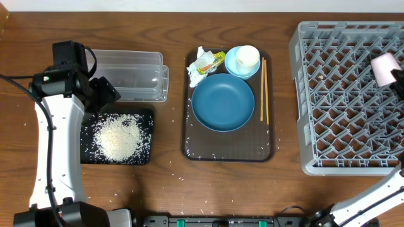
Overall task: Sort waste into correct bins and load items into the dishwasher rack
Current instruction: 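Move the right gripper back to the teal plate on the brown tray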
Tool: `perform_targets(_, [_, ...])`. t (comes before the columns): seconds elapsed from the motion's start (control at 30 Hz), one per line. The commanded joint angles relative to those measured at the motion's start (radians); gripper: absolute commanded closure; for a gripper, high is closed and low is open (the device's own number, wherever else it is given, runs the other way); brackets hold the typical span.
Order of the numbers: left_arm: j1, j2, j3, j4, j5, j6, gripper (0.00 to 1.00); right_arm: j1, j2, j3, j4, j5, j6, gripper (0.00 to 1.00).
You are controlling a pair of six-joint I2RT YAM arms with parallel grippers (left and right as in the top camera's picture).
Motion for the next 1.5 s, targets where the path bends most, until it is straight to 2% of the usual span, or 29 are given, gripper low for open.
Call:
perform_targets(0.0, [0.002,-0.016,-0.005,0.000,-0.001,-0.005,0.10,-0.045,-0.017,0.000,-0.039,0.102,-0.039,0.84])
perform_targets(0.27, [0.002,-0.016,-0.005,0.000,-0.001,-0.005,0.10,-0.134,-0.177,0.000,-0.166,0.300,-0.063,0.80])
perform_targets(0.4, [0.002,-0.016,-0.005,0.000,-0.001,-0.005,0.10,-0.162,-0.296,0.000,-0.195,0.338,-0.062,0.79])
perform_targets(0.57, [0.002,-0.016,-0.005,0.000,-0.001,-0.005,0.10,-0.138,-0.438,0.000,-0.197,0.342,-0.063,0.76])
perform_targets(0.7, [0.002,-0.016,-0.005,0.000,-0.001,-0.005,0.10,-0.066,-0.541,0.000,-0.216,0.406,-0.063,0.76])
perform_targets(0.77, [0.002,-0.016,-0.005,0.000,-0.001,-0.005,0.10,-0.008,-0.590,0.000,-0.236,0.450,-0.063,0.73])
perform_targets(0.83, [0.002,-0.016,-0.005,0.000,-0.001,-0.005,0.10,0.068,-0.635,0.000,-0.262,0.487,-0.105,0.56])
perform_targets(0.9, [0.002,-0.016,-0.005,0.000,-0.001,-0.005,0.10,0.172,-0.674,0.000,-0.295,0.515,-0.172,0.32])
perform_targets(0.93, [0.002,-0.016,-0.005,0.000,-0.001,-0.005,0.10,0.233,-0.686,0.000,-0.310,0.526,-0.203,0.27])
perform_targets(1.1, [0.002,-0.016,-0.005,0.000,-0.001,-0.005,0.10,0.567,-0.678,-0.001,-0.363,0.683,-0.235,0.26])
perform_targets(1.23, [0.002,-0.016,-0.005,0.000,-0.001,-0.005,0.10,0.833,-0.629,-0.001,-0.379,0.852,-0.211,0.21])
perform_targets(1.37, [0.002,-0.016,-0.005,0.000,-0.001,-0.005,0.10,1.043,-0.563,-0.001,-0.364,0.879,-0.202,0.11])
perform_targets(1.47, [0.002,-0.016,-0.005,0.000,-0.001,-0.005,0.10,1.179,-0.501,-0.001,-0.329,0.904,-0.201,0.09])
